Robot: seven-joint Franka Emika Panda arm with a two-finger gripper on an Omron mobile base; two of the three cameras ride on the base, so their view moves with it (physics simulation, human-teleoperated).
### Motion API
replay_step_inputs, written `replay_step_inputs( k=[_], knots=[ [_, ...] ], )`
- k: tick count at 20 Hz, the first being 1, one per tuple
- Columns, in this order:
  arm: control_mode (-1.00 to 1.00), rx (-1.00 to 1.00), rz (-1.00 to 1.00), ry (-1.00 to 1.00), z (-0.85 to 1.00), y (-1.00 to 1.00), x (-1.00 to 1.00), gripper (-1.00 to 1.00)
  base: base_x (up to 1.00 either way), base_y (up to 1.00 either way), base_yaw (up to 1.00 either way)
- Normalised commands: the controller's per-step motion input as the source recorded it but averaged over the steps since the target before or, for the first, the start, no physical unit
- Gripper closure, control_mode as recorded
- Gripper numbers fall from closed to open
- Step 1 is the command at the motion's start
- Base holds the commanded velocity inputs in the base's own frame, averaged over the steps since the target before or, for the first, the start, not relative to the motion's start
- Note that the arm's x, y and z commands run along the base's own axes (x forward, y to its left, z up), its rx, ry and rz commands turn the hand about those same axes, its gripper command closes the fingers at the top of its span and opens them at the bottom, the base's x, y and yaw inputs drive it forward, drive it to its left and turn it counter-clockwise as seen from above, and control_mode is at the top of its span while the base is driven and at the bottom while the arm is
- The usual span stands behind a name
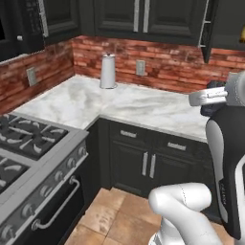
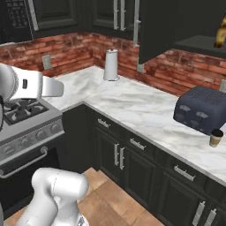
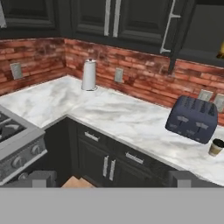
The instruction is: Sort all alcoholic drinks to one cabinet, and non-alcoholic drinks to the other.
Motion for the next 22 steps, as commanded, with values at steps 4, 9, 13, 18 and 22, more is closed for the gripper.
replay_step_inputs(
  k=[4,9,13,18,22],
  knots=[
    [1.00,0.00,0.00,0.00,0.00,0.00,0.00,-1.00,0.04,-0.56,-0.15],
    [1.00,0.00,0.00,0.00,0.00,0.00,0.00,-1.00,0.00,-0.53,-0.14],
    [1.00,0.00,0.00,0.00,0.00,0.00,0.00,-1.00,0.00,-0.42,-0.14],
    [1.00,0.00,0.00,0.00,0.00,0.00,0.00,-1.00,0.03,-0.32,-0.20],
    [1.00,0.00,0.00,0.00,0.00,0.00,0.00,-1.00,0.03,-0.30,-0.27]
  ],
)
